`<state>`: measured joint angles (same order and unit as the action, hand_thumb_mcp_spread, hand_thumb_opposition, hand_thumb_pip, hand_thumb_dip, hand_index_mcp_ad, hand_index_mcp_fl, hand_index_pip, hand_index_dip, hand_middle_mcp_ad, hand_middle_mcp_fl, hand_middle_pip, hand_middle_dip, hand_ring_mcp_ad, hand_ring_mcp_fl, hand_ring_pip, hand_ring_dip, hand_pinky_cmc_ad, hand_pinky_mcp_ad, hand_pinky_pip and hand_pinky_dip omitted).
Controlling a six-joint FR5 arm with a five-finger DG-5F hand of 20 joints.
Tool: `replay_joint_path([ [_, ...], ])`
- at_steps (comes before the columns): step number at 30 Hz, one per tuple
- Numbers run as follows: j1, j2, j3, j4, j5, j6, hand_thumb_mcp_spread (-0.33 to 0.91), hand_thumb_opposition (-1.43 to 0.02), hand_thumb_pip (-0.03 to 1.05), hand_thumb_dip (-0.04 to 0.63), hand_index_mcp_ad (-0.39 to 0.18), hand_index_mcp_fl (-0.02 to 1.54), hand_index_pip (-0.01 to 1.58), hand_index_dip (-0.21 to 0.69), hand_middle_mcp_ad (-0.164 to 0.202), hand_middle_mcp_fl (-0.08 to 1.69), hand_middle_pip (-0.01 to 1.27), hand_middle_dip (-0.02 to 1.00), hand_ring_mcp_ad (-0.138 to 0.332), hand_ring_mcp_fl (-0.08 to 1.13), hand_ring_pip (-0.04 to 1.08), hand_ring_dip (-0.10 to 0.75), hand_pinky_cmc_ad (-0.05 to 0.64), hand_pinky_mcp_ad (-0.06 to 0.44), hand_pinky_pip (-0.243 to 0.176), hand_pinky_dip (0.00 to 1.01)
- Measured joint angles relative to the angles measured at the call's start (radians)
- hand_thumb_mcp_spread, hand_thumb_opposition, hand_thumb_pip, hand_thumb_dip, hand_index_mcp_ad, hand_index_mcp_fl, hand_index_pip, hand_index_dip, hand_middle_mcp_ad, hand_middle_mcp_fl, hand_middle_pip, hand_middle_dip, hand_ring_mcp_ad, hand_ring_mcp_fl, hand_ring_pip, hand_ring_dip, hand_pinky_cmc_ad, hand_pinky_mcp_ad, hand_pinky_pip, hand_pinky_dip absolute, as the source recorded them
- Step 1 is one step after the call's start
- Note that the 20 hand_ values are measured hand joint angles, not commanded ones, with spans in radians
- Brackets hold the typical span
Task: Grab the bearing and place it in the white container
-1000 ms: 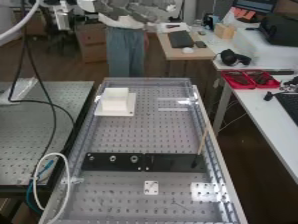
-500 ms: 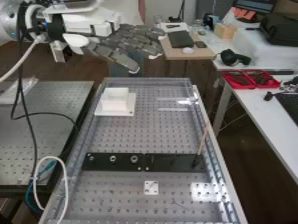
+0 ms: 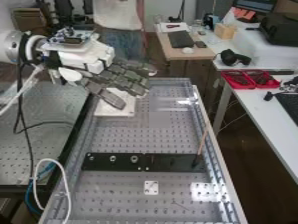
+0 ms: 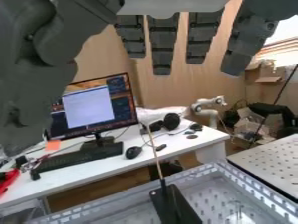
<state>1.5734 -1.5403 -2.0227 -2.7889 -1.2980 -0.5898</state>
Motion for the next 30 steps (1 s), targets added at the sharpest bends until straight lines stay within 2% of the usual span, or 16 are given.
replay_joint_path([
  [8,-0.022,-0.017,-0.062,0.061,0.020,0.048,0.33,-0.69,0.37,0.051,0.005,0.03,0.10,0.051,0.077,0.12,0.14,0.20,0.161,0.01,0.11,0.087,0.363,0.300,-0.075,0.28],
  [16,-0.039,-0.054,-0.137,0.181,0.059,0.100,0.33,-0.69,0.39,0.072,0.005,0.05,0.10,0.051,0.077,0.12,0.14,0.20,0.161,0.01,0.11,0.087,0.363,0.300,-0.075,0.28],
  [27,-0.051,-0.079,-0.178,0.257,0.094,0.121,0.37,-0.69,0.40,0.096,0.002,0.19,0.11,0.106,0.077,0.12,0.14,0.20,0.159,0.01,0.11,0.087,0.363,0.300,-0.075,0.28],
  [30,-0.042,-0.089,-0.193,0.302,0.127,0.121,0.37,-0.69,0.40,0.110,0.002,0.23,0.20,0.119,0.077,0.12,0.14,0.20,0.159,0.01,0.11,0.087,0.363,0.300,-0.075,0.28],
])
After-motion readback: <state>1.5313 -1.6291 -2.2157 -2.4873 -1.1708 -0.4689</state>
